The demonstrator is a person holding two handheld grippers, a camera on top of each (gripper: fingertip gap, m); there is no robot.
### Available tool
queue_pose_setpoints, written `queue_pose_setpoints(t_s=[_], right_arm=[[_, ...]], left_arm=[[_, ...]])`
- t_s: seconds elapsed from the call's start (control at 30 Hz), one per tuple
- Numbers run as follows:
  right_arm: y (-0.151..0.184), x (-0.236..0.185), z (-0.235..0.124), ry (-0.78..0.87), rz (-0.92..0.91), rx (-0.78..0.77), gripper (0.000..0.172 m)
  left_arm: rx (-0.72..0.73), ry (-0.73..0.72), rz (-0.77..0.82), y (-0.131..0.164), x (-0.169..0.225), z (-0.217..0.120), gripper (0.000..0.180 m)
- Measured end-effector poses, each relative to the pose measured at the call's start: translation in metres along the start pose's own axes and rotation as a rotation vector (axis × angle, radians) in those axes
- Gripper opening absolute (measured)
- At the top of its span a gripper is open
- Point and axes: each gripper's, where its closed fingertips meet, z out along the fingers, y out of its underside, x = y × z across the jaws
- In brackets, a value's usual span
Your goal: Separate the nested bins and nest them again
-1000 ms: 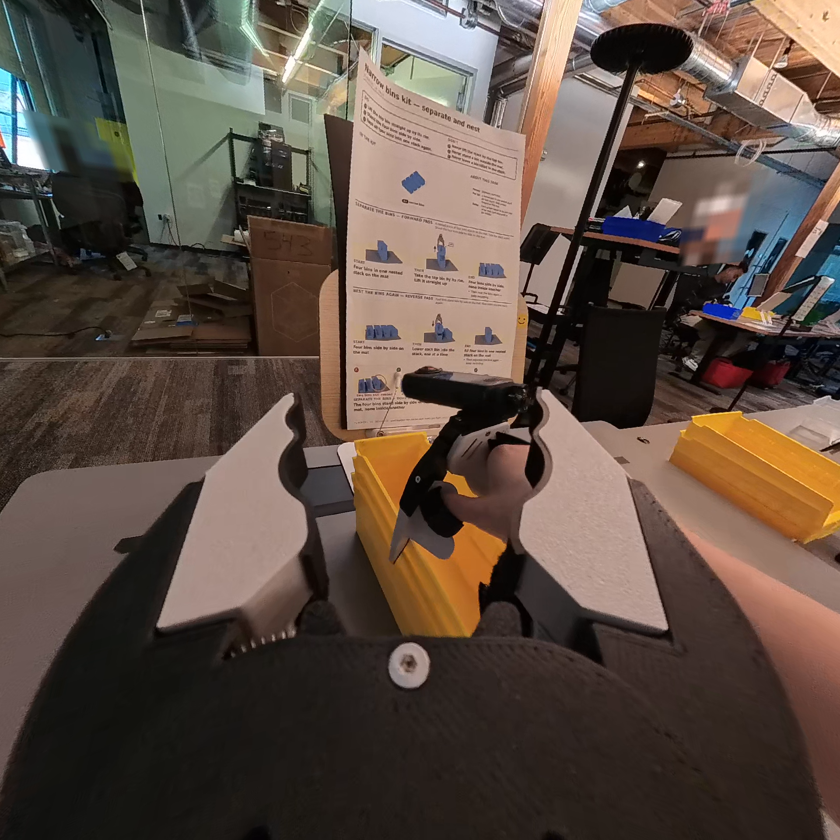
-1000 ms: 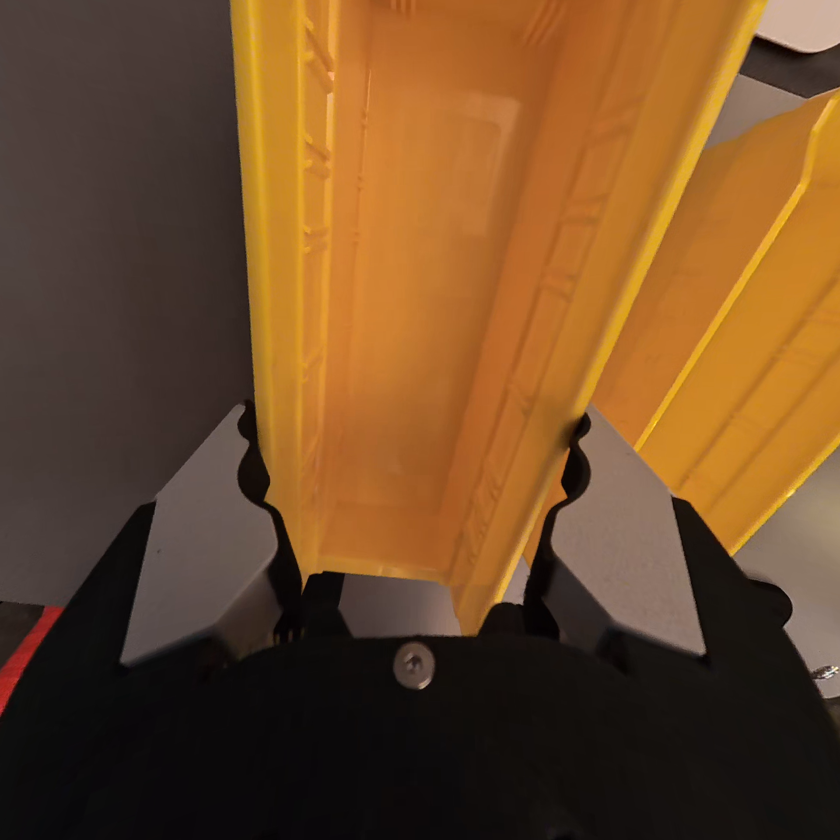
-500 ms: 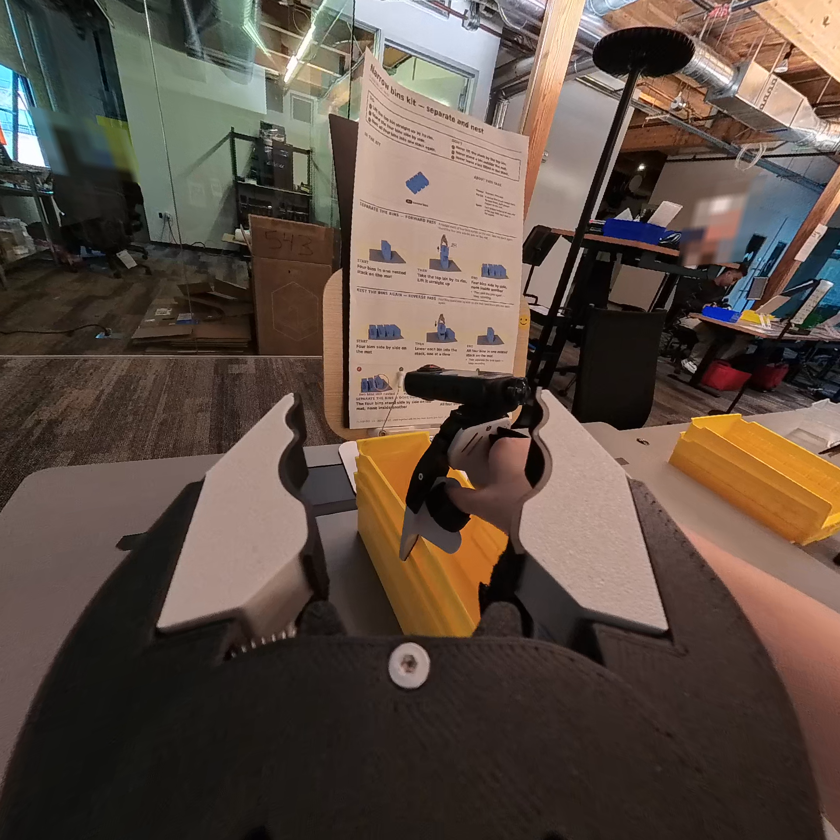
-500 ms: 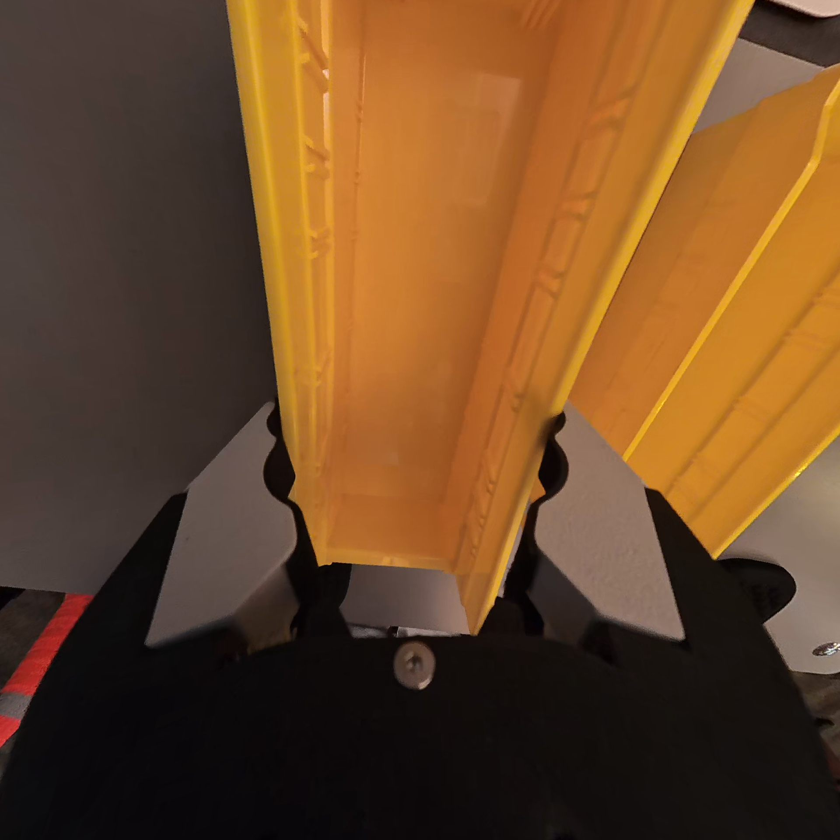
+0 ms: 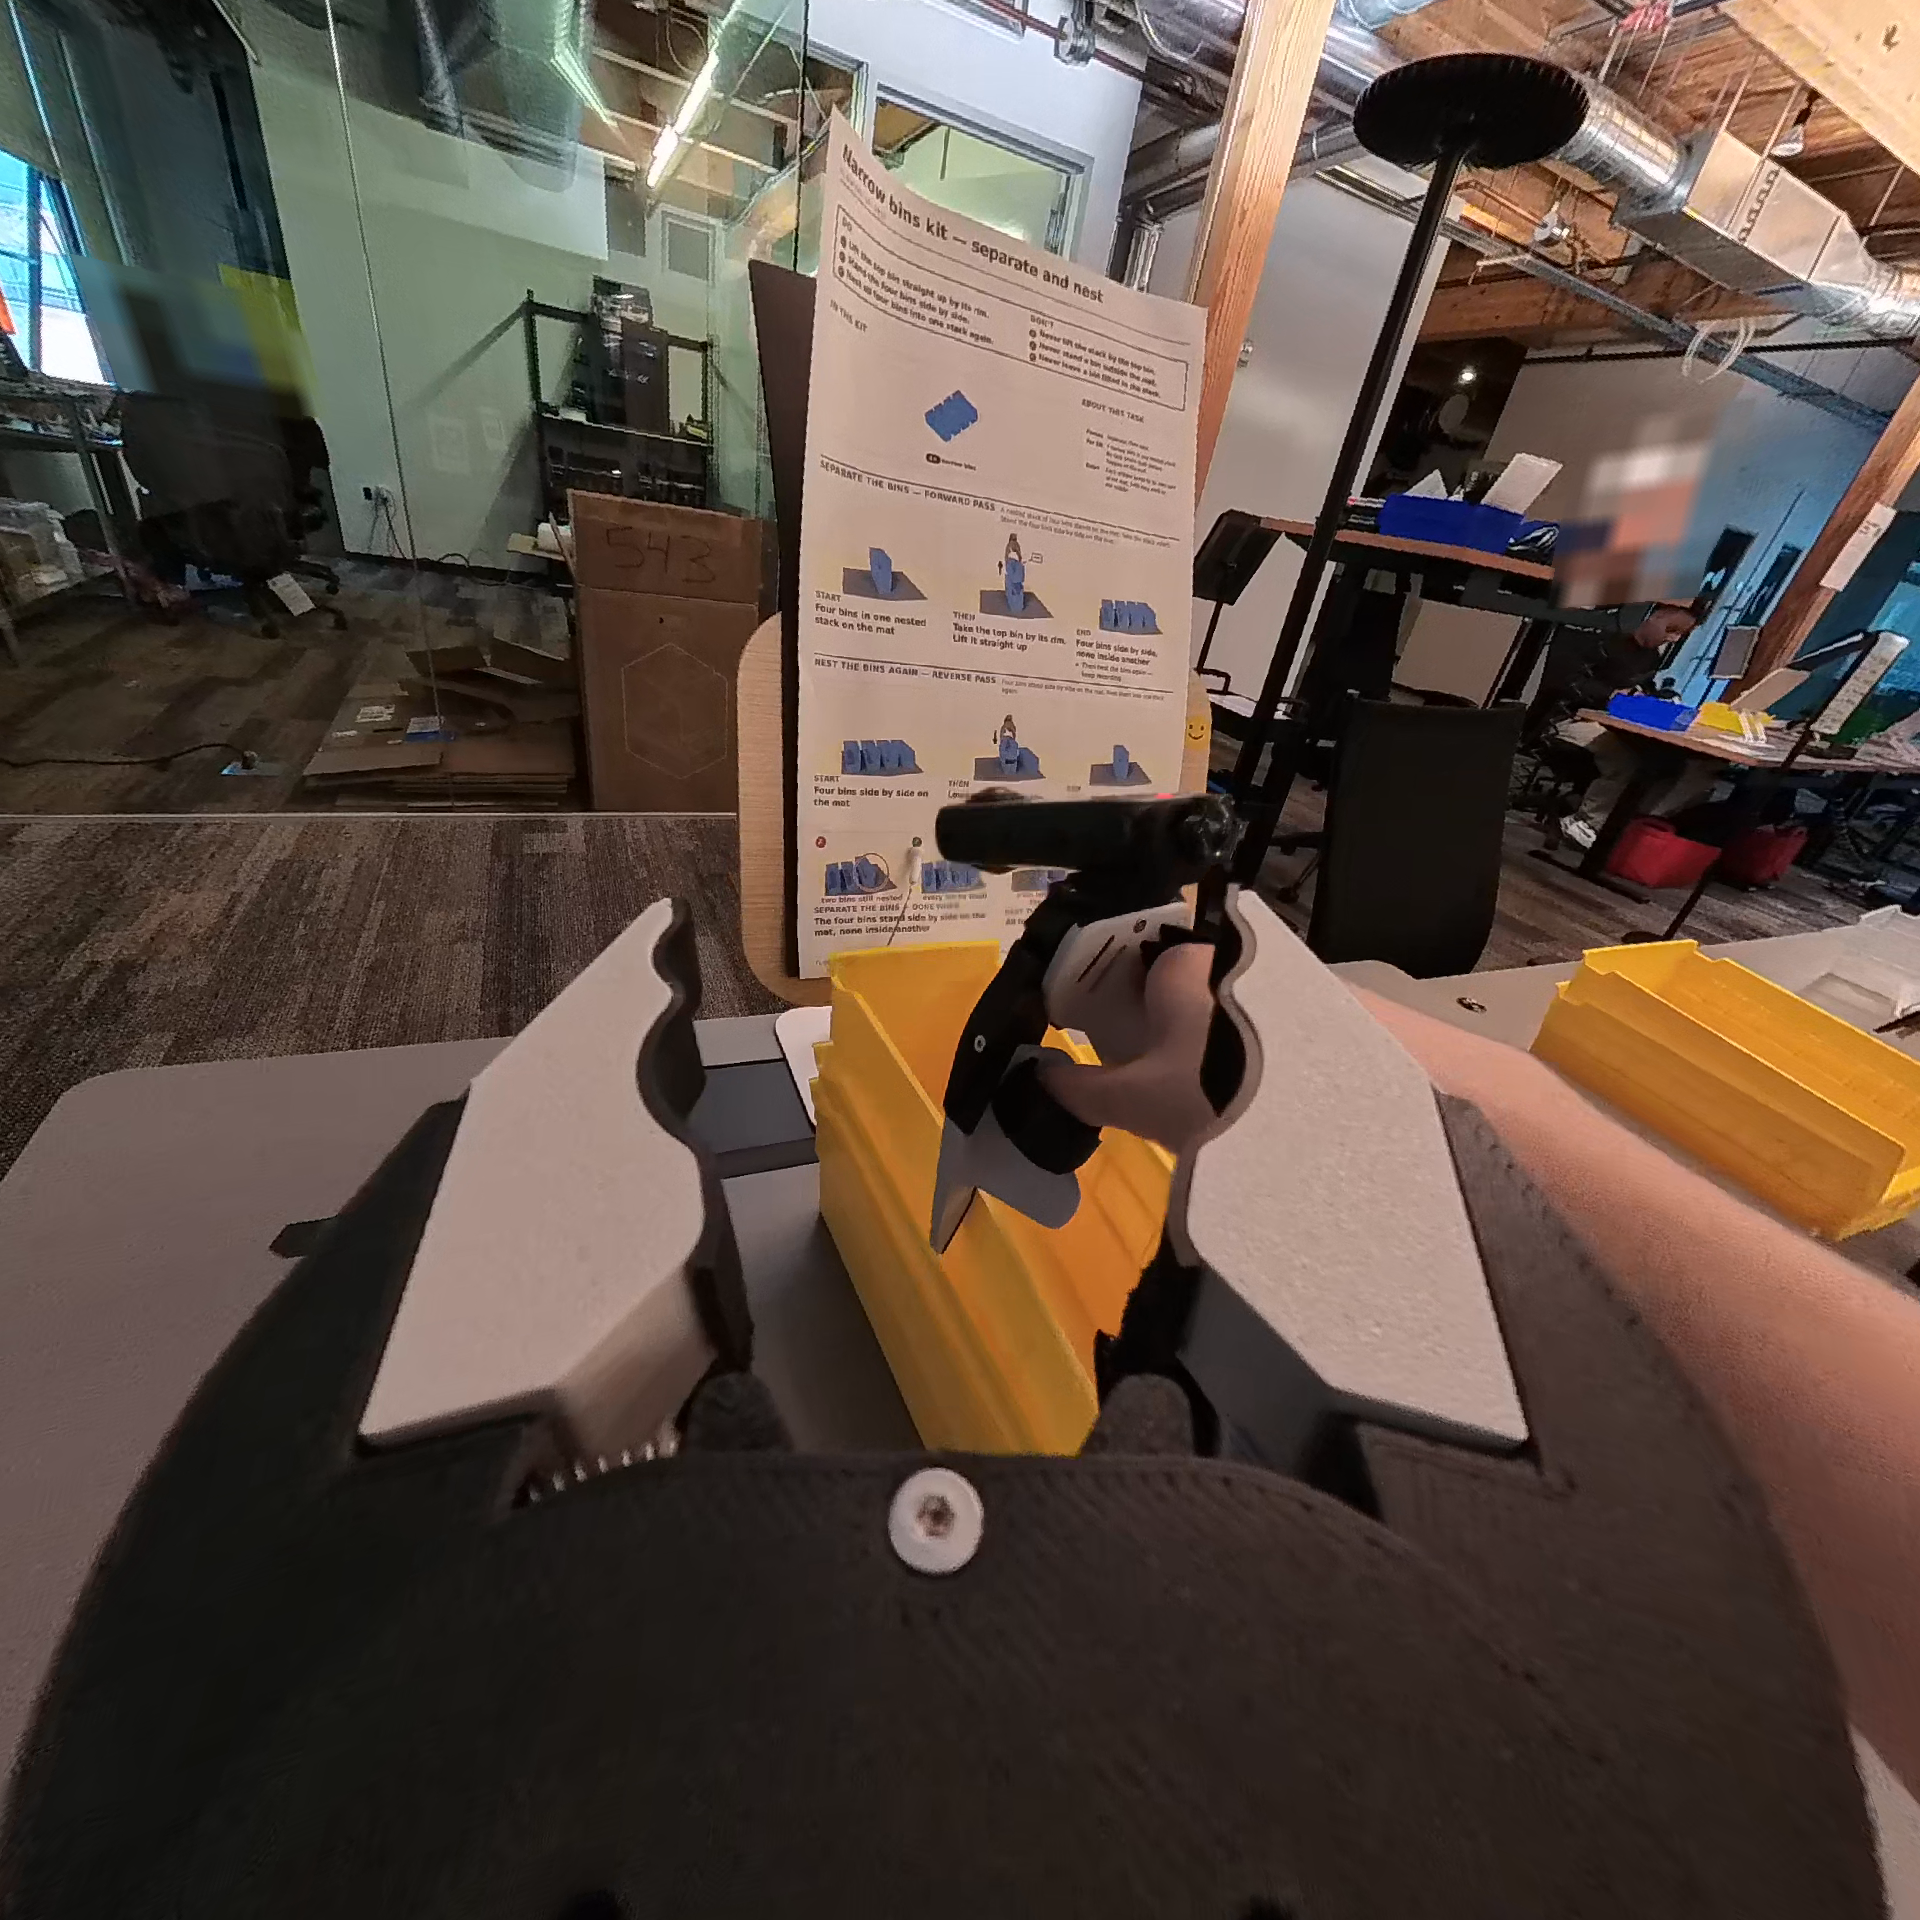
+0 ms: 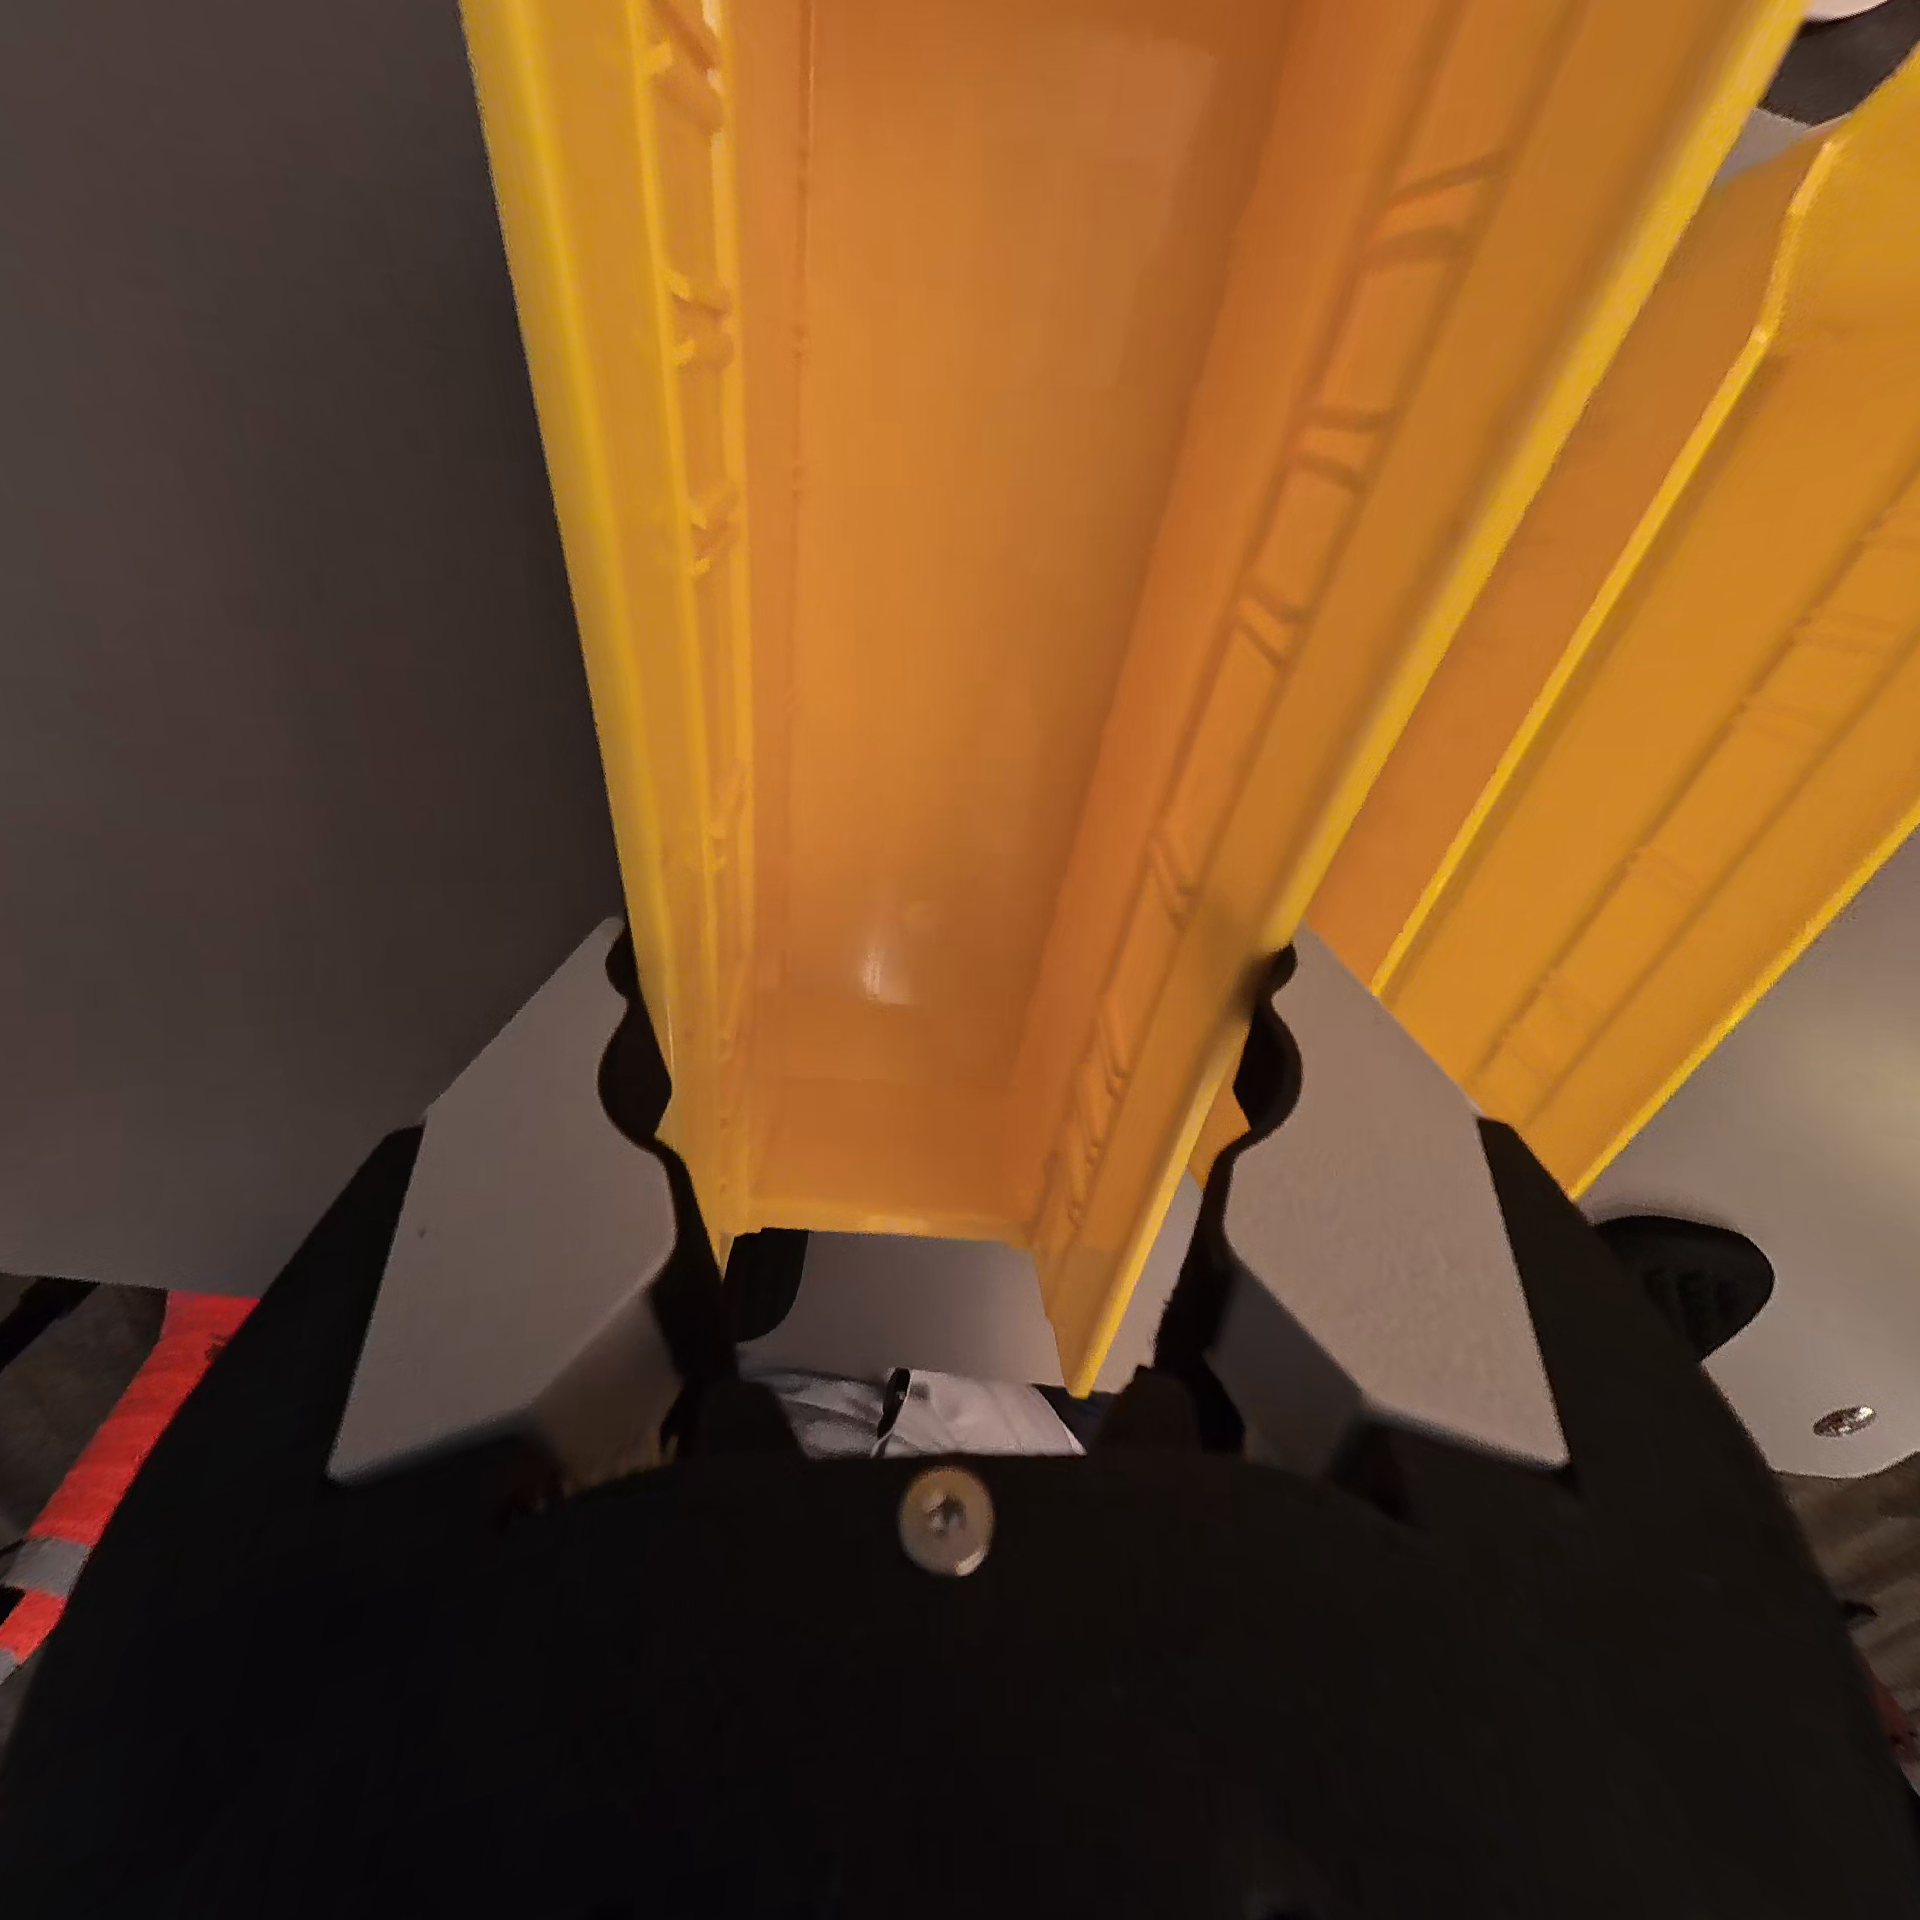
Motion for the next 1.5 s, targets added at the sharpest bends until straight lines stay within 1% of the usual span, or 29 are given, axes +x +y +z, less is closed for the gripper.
queue_pose_setpoints(t_s=[0.17,0.27,0.4,0.5,0.57,0.67,0.73,0.83,0.9,0.97,1.1,1.23,1.4,1.47,1.5], right_arm=[[0.007,0.005,-0.023,-0.023,-0.014,0.006,0.114],[0.004,0.008,-0.043,-0.064,-0.007,0.065,0.114],[0.013,0.018,-0.073,-0.128,-0.032,0.08,0.114],[0.022,0.052,-0.093,-0.122,-0.023,0.097,0.114],[0.029,0.087,-0.101,-0.102,0.0,0.105,0.114],[0.041,0.147,-0.103,-0.101,0.07,0.114,0.115],[0.047,0.189,-0.096,-0.086,0.118,0.127,0.116],[0.056,0.247,-0.071,-0.015,0.165,0.137,0.115],[0.059,0.275,-0.047,0.023,0.185,0.136,0.115],[0.061,0.294,-0.021,0.037,0.198,0.132,0.115],[0.065,0.313,0.025,0.041,0.197,0.101,0.115],[0.069,0.321,0.059,0.051,0.162,0.057,0.116],[0.071,0.328,0.078,0.05,0.12,0.05,0.119],[0.074,0.329,0.081,0.03,0.127,0.05,0.126],[0.075,0.329,0.081,0.021,0.127,0.052,0.126]], left_arm=[[0.03,-0.002,-0.003,-0.006,0.0,-0.005,0.098],[0.04,-0.003,-0.003,-0.008,0.001,-0.007,0.098],[0.02,0.001,0.012,-0.005,0.004,-0.005,0.098],[0.027,0.003,0.005,-0.006,0.004,-0.006,0.098],[0.031,0.006,0.001,-0.007,0.004,-0.006,0.098],[0.023,0.012,0.008,-0.005,0.006,-0.006,0.098],[0.027,0.015,0.008,-0.006,0.007,-0.006,0.098],[0.033,0.012,0.008,-0.008,0.008,-0.007,0.098],[0.03,0.009,0.013,-0.007,0.008,-0.006,0.098],[0.023,0.007,0.023,-0.006,0.01,-0.005,0.098],[0.007,0.004,0.042,-0.003,0.016,0.001,0.098],[-0.029,0.0,0.078,0.004,0.025,0.011,0.099],[-0.082,-0.002,0.133,0.016,0.039,0.027,0.1],[-0.11,-0.004,0.159,0.023,0.046,0.036,0.101],[-0.126,-0.006,0.175,0.027,0.05,0.041,0.102]])
